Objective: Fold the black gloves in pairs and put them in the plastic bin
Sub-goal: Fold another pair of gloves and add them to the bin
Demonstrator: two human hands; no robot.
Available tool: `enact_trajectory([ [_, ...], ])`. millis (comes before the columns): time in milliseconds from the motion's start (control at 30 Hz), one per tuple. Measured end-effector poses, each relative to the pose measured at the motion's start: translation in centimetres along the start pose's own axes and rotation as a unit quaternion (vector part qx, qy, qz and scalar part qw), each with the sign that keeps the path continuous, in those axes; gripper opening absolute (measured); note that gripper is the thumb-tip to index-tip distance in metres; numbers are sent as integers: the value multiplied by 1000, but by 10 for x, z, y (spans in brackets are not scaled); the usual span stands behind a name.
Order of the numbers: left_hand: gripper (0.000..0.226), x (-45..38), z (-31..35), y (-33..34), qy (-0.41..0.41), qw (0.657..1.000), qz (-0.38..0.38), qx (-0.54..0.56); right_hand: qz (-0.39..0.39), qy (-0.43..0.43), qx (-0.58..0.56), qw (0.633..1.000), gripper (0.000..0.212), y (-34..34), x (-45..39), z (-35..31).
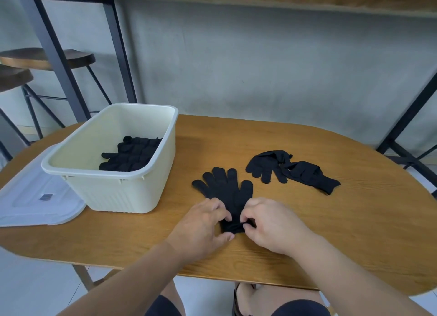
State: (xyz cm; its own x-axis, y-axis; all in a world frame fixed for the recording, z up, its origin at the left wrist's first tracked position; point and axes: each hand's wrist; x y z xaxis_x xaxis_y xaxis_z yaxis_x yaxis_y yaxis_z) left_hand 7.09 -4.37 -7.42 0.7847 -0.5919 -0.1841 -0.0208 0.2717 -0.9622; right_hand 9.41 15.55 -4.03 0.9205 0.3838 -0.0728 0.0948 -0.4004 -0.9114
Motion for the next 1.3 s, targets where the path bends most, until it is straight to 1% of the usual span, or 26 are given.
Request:
enact_trajectory([
  [100, 40, 2, 2, -5, 19, 1000, 7, -19, -1, -11, 3, 1000, 24, 3, 4, -2],
  [233, 41, 3, 4, -8, 58, 996, 22, -70, -9, -6, -14, 1000, 30, 2, 10, -2],
  [333, 35, -3, 5, -8, 77, 991, 32, -105, -6, -5, -8, 1000, 28, 2, 10, -4],
  [433, 32, -7, 6, -10, 69, 991, 47, -104, 12, 4, -7, 1000, 24, 5, 6, -6],
  [533, 35, -6, 5, -8, 79, 992, 34, -89, 34, 48, -61, 996, 14, 7, 4, -8],
  [600, 24, -4, 4, -6, 82, 993, 33, -81, 39, 74, -109, 990, 8, 6, 8, -8],
  [633, 19, -3, 4, -6, 79, 993, 40, -76, 34, 73, -125, 989, 11, 5, 11, -9],
  [667, 17, -2, 4, -5, 71, 994, 45, -67, 21, 66, -131, 989, 19, 5, 14, -10],
  [733, 16, -1, 4, -4, 49, 997, 49, -34, -3, 43, -96, 994, 33, 5, 20, -12],
  [833, 15, 1, 5, -1, 40, 998, 47, 7, 20, 13, -36, 999, 30, 8, 23, -10],
  [967, 18, 10, 4, 0, 18, 999, 32, 39, 27, 5, -44, 999, 31, 14, 27, -8],
  [1000, 17, 10, 4, -1, 8, 998, 29, 51, 27, 17, -57, 998, 30, 13, 27, -9],
  [1067, 17, 9, 4, -4, -28, 997, 21, 71, 25, 63, -125, 990, 21, 10, 24, -11],
  [1133, 16, 6, 3, -7, -75, 993, 7, 90, 14, 124, -225, 966, 12, 7, 19, -12],
  [1167, 15, 4, 3, -9, -93, 990, 2, 104, 14, 143, -254, 956, 12, 7, 16, -12],
  [1300, 19, -8, 7, -9, -145, 982, -4, 122, 41, 200, -300, 932, 14, 9, 4, -9],
])
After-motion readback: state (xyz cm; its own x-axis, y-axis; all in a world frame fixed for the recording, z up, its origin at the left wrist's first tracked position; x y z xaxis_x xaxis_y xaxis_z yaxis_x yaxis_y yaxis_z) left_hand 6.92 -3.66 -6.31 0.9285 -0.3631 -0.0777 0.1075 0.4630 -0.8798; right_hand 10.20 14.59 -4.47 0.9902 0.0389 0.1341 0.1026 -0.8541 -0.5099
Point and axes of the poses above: each hand's wrist, its own x-axis away from the middle knuckle, its own y-axis out of the palm, z = x × y, and after that the axes turned 12 degrees about -x, right-handed
